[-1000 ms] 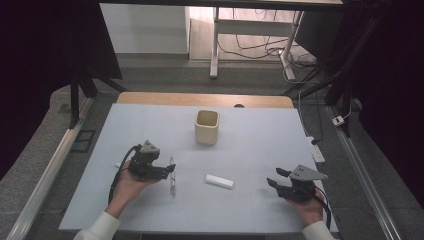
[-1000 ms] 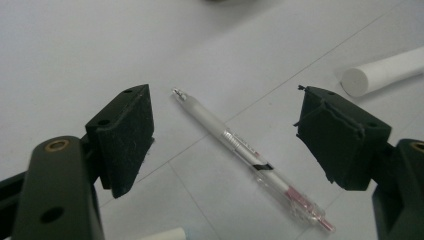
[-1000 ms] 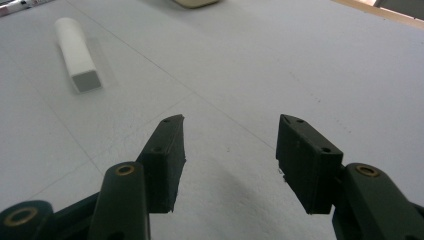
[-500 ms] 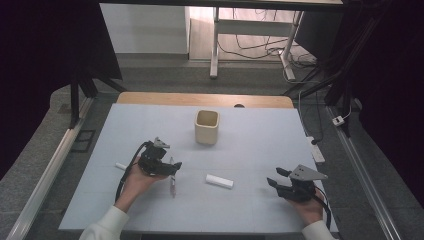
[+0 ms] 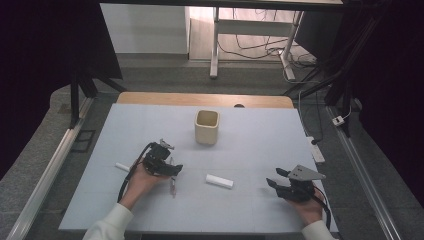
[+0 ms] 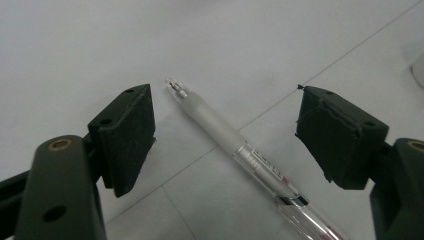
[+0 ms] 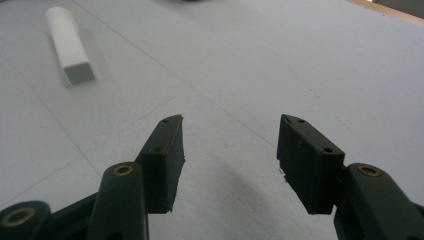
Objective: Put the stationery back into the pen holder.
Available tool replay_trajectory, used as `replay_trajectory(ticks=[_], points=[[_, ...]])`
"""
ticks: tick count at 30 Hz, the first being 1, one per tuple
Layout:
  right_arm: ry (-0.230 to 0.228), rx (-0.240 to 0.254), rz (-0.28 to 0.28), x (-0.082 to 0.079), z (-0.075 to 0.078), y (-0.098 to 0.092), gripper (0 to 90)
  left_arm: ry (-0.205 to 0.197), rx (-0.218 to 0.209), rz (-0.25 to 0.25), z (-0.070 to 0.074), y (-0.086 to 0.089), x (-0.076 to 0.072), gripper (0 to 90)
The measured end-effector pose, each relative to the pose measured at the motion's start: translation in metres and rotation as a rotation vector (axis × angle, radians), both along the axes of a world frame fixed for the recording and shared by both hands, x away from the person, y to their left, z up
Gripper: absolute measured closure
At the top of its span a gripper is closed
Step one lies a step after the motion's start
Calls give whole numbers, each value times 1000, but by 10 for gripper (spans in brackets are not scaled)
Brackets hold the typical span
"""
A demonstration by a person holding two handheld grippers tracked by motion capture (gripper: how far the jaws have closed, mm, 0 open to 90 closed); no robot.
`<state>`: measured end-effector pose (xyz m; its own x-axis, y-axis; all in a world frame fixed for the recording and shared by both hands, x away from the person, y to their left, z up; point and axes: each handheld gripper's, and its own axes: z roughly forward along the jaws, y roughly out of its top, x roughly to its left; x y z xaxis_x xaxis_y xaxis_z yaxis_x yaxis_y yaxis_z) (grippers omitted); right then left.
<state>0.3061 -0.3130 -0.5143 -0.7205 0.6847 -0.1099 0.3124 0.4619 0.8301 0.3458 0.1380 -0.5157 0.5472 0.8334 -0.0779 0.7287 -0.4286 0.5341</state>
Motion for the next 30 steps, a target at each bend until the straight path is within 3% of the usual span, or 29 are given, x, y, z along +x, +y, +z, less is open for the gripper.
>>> replay_trajectory(ticks=[9,19,30], points=[[-1,-9,-2,1,-1,0,437,39,13,4,-9,1,3,343],[-5,-19,-4,1,-1,1,437,23,32,5,-9,1,2,439],[-10,-18,-3,1,-2,1,437,20,19,-17,-8,2,1,673]])
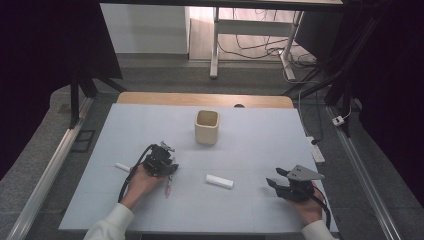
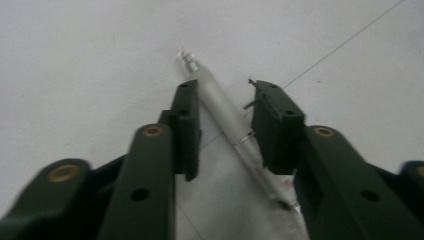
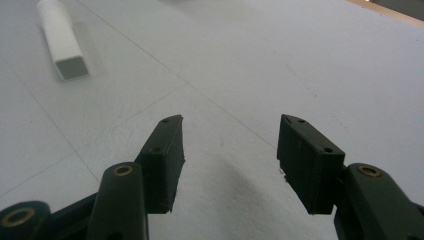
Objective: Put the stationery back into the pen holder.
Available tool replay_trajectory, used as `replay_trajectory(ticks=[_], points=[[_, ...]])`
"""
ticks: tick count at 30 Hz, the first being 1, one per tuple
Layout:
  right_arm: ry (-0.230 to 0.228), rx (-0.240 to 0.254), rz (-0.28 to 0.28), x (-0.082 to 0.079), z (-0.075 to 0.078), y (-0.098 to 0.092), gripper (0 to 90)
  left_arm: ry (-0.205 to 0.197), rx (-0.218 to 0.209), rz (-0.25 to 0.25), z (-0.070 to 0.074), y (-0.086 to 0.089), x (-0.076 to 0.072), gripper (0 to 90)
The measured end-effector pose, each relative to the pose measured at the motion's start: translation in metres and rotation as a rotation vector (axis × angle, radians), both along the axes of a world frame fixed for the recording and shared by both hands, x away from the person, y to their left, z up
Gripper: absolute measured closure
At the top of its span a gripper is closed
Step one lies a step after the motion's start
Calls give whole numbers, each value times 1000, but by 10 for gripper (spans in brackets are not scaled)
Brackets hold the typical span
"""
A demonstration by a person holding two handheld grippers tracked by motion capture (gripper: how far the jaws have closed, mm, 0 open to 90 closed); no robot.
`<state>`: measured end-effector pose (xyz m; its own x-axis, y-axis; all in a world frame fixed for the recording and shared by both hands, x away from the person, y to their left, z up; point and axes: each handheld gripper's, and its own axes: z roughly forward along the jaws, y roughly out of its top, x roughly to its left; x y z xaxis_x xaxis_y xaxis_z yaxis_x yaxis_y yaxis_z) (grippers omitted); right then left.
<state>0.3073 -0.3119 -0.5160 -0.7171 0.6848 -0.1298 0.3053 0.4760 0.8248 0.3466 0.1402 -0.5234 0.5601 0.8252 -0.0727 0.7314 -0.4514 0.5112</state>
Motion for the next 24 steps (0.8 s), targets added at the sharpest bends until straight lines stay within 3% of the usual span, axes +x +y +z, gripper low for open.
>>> replay_trajectory(ticks=[5,15,24], points=[[-2,-2,1,0,0,0,437,-5,0,-14,0,-1,-1,786],[1,-9,-1,0,0,0,436,-5,-27,-26,-1,3,0,792],[0,-14,-2,0,0,0,435,-45,-114,-43,11,7,-5,792]])
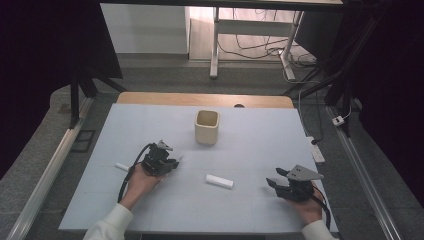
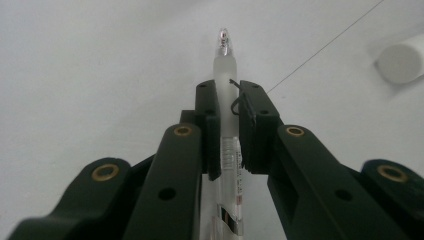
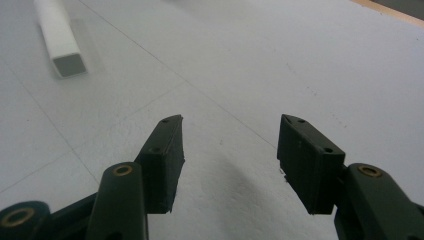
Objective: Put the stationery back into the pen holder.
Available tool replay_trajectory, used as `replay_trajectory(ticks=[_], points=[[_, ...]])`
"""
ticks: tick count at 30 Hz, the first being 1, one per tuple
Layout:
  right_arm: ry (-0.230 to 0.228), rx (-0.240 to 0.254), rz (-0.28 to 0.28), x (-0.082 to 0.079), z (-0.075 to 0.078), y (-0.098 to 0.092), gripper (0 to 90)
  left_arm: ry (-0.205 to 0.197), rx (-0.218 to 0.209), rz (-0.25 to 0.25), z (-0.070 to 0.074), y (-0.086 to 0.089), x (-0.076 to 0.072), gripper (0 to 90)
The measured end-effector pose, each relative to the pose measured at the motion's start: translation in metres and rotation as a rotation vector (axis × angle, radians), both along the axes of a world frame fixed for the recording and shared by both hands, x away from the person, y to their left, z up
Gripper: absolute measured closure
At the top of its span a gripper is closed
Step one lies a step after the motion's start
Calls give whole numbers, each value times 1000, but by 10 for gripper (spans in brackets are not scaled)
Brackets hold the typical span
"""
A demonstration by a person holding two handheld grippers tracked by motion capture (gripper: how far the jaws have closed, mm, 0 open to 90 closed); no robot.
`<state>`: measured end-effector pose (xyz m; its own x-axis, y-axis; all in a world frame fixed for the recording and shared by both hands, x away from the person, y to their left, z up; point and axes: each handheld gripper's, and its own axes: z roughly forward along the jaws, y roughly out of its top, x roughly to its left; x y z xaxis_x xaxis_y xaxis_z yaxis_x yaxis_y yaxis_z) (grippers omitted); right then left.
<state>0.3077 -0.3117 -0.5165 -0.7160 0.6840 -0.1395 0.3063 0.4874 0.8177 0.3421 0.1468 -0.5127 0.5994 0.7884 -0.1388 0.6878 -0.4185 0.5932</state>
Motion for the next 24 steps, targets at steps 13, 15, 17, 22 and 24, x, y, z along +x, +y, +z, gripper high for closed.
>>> replay_trajectory(ticks=[13,15,17,22,24], points=[[-7,6,-9,0,1,-1,434,-61,-125,7,19,14,-5,792],[-7,10,-9,0,0,-1,433,-73,-156,5,21,17,-6,792],[-6,5,-9,0,1,-1,433,-82,-170,6,23,19,-7,792],[-7,3,-14,0,0,-2,433,-100,-191,9,28,23,-8,792],[-5,4,-11,0,0,-2,433,-109,-199,11,30,25,-9,792]])
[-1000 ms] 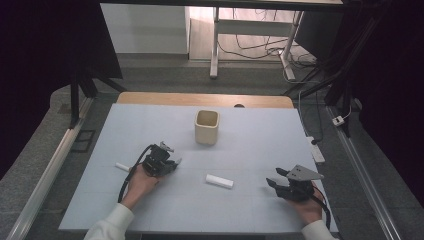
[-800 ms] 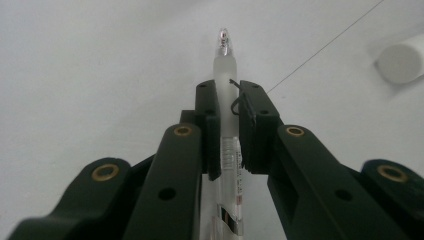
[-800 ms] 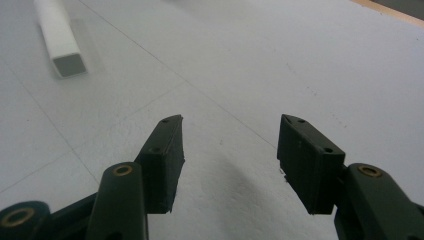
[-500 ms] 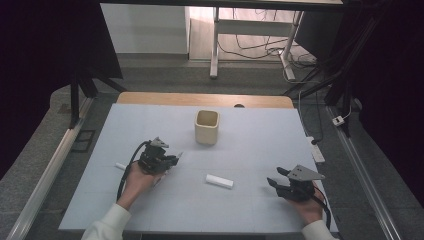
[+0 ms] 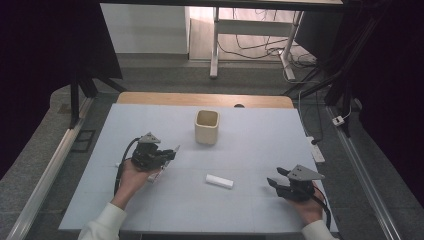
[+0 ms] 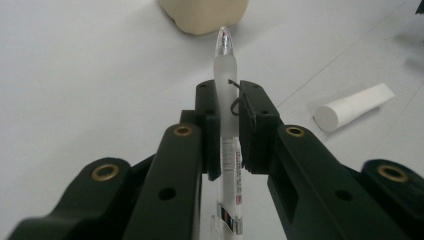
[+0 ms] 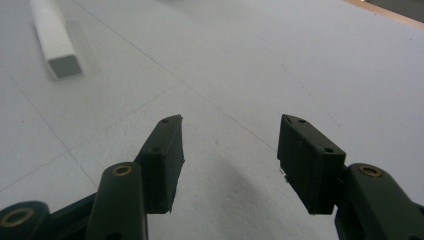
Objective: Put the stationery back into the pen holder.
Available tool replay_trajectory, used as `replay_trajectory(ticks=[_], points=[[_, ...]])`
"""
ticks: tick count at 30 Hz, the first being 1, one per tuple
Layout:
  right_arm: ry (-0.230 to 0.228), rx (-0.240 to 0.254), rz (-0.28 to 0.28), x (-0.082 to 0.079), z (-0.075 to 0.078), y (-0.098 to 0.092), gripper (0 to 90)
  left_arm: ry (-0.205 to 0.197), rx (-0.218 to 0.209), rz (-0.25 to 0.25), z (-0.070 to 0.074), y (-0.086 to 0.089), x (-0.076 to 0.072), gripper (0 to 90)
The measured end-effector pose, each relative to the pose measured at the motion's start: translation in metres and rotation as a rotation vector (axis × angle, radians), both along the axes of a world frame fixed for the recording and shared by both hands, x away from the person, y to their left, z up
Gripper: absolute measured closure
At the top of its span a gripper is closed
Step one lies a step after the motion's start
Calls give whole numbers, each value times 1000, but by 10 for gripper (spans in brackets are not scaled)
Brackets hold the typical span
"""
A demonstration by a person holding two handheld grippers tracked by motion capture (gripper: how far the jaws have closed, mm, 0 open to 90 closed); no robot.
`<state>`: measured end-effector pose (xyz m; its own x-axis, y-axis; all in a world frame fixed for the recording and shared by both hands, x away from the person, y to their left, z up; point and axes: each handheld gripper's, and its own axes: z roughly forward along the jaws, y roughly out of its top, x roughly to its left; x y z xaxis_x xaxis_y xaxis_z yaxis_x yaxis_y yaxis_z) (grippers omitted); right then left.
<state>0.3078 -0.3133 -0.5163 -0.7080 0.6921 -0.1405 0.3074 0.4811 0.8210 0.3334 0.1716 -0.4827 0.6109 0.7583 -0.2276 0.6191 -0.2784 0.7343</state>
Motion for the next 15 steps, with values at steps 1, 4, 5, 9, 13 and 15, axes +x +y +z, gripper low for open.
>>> replay_trajectory(ticks=[1,4,5,9,13,15], points=[[0,0,0,0,0,0,433,-8,-4,1,1,1,-1,792],[-2,-3,-5,0,0,0,433,-26,-15,4,5,3,-2,791],[0,0,-2,0,0,0,433,-31,-19,3,6,3,-3,792],[0,0,-3,0,0,0,432,-54,-30,7,9,6,-4,791],[-2,-1,-6,0,0,-1,432,-76,-40,11,12,9,-5,791],[0,0,-2,0,0,-1,432,-87,-44,8,14,9,-6,791]])
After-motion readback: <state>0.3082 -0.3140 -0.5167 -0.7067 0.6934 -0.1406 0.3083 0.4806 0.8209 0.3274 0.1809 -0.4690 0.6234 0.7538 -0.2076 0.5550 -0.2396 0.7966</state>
